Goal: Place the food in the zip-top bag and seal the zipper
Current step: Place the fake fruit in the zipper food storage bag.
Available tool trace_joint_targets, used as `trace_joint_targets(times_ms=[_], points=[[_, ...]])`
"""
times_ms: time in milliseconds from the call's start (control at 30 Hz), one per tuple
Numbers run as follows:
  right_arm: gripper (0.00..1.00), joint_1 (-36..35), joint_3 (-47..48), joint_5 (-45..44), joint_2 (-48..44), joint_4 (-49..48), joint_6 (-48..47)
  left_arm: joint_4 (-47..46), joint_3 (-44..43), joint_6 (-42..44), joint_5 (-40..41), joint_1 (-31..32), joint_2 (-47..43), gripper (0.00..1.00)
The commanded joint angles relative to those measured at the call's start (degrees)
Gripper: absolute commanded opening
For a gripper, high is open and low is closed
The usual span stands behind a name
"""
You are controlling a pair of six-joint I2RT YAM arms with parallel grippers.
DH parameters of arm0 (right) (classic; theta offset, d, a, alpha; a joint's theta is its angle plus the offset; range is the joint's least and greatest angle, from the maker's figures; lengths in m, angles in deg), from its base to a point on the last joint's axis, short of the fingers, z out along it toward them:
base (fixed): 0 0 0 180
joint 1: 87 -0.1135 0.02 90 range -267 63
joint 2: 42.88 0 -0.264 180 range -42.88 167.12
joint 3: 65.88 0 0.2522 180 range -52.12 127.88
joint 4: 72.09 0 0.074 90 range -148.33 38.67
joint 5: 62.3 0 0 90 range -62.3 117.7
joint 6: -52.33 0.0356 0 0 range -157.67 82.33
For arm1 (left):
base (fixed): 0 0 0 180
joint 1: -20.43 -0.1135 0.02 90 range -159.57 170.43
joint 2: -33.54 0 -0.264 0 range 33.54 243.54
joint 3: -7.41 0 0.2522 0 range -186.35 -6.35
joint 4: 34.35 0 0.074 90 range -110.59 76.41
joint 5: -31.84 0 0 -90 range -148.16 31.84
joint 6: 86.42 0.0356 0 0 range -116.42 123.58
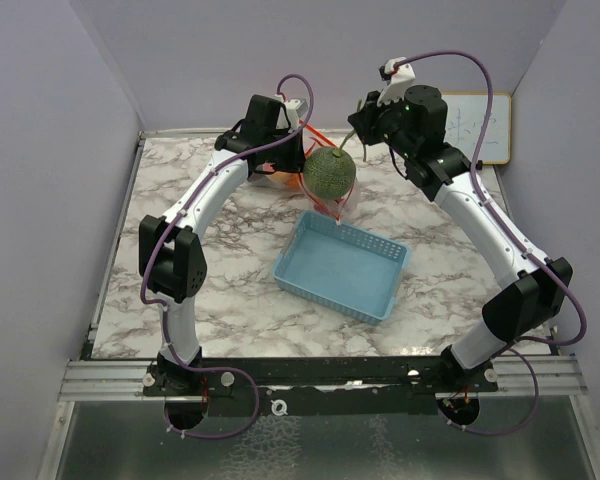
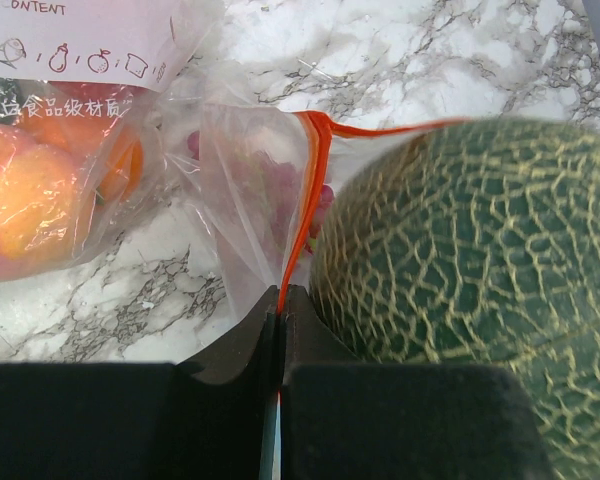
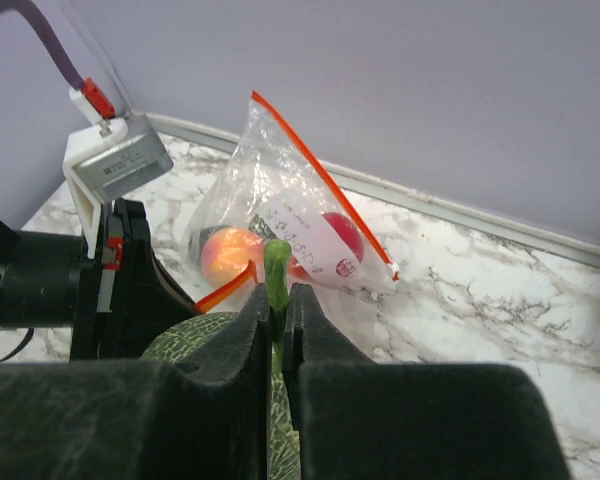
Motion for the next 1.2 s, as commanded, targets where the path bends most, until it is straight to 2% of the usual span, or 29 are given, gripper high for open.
trace_joint_targets(times_ms=[0,400,533,900,1100,1167], points=[[0.02,-0.2,0.3,-2.9,1.6,-6.0,-0.3,-0.1,-0.7,0.8,-2.2,-0.3,-1.2,0.0],[0.02,-0.4,-8.2,-13.3,0.1,-9.8,-8.0,0.5,-3.2,-0.4,-2.8,-0.3,-0.9,0.0],[0.02,-0.7,-10.6,-18.6,-0.8,-13.2,-9.6,-0.7,-3.9,-2.6,-5.3,-0.3,-0.5,0.0],[0.02,-2.0,-7.5,-27.4,2.7,-18.2,-17.7,-2.2,-3.7,-5.0,-7.1,0.0,0.2,0.0],[0.02,-5.2,-9.5,-12.0,0.5,-16.8,-15.3,-3.6,-5.0,-6.7,-8.2,0.0,2.1,0.0],[0.02,-6.5,-11.0,-7.4,-0.2,-15.5,-11.4,-4.1,-5.9,-7.3,-8.5,0.0,2.8,0.0]])
